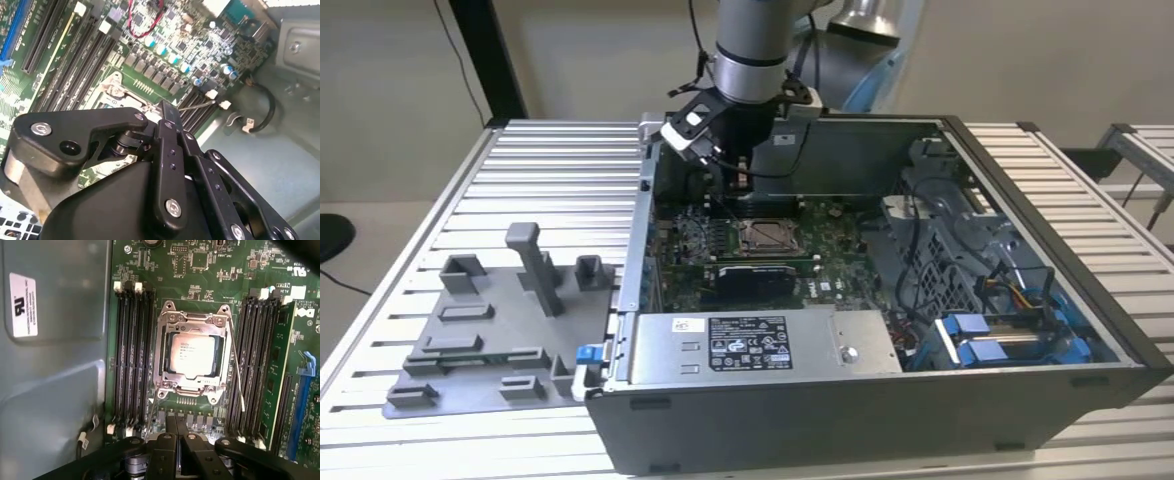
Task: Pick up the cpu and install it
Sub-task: 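Close the cpu cover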
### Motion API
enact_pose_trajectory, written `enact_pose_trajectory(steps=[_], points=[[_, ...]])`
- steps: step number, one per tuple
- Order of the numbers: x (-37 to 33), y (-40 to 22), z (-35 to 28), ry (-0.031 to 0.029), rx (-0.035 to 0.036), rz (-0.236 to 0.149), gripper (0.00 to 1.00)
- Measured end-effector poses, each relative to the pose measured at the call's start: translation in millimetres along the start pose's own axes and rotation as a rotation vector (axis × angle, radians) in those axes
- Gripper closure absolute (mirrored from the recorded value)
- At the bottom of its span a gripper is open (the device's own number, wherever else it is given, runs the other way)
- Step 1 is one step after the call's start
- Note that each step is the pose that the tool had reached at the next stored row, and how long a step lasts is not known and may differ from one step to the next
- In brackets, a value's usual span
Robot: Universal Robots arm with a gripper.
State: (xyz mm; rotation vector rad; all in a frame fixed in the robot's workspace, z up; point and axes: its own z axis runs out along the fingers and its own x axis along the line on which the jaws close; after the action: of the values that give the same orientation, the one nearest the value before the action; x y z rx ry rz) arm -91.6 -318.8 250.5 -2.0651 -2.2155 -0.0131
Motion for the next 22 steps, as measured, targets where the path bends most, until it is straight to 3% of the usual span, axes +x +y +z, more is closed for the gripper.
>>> enact_pose_trajectory(steps=[11,22], points=[[2.4,-9.9,-19.6,-0.0004,-0.0051,0.0,1.0],[6.7,-30.4,-19.1,-0.0013,-0.0165,-0.001,1.0]])
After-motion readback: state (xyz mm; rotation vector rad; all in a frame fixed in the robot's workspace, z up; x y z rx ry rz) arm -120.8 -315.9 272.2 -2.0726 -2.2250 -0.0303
